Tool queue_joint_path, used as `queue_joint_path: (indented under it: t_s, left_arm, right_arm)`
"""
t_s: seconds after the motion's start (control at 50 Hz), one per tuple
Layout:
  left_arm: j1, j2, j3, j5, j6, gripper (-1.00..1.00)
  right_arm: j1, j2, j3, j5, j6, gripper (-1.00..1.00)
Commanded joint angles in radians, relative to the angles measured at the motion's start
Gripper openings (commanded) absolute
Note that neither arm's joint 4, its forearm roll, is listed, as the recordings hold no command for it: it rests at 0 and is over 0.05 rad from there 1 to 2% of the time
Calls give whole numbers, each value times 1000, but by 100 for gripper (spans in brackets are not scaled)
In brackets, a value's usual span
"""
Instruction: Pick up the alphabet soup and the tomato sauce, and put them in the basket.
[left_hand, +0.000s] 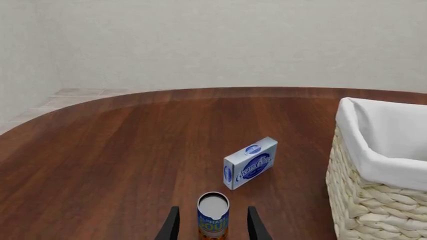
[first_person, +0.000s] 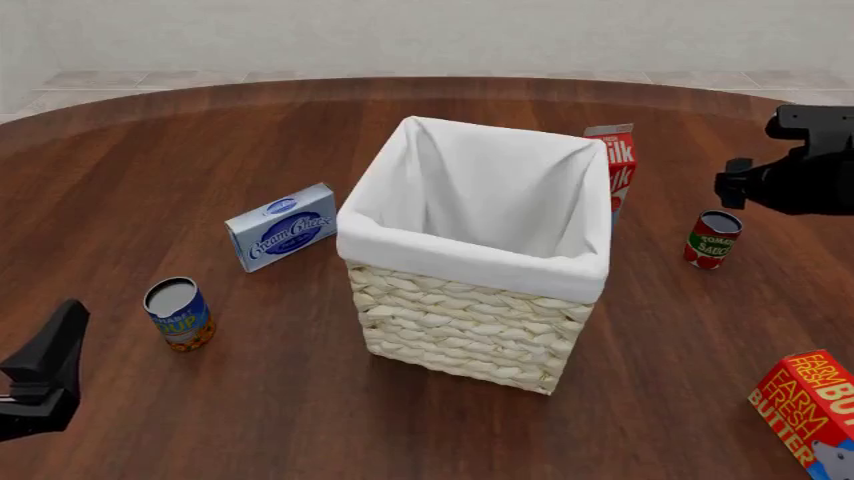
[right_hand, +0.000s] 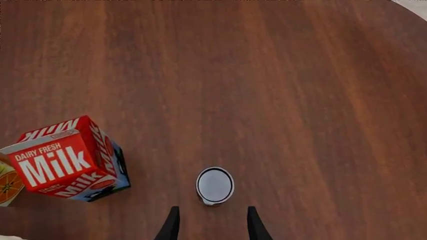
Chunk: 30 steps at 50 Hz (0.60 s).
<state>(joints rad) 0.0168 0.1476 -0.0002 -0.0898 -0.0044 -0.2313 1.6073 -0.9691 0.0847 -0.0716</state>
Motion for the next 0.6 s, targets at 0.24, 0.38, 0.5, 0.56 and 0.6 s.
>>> queue_joint_path:
  t_s: [0.24,0.38,0.5,0.56,0.6]
  left_arm:
    - [1,-4,0,6,0,100]
    - [1,8,0,-5,0,100]
    - [1,8,0,-5,0,100]
    - [0,9,0,-6,0,100]
    - [0,7,0,-5,0,100]
  right_arm:
    - [3,62,-23,-42,-6,100]
    - [-3,67,-29,-42,-15,100]
    - [-3,80,-37,-44,-18,100]
    - [-2,91,-43,-45,-18,100]
    - [-3,97,-45,-48,-17,100]
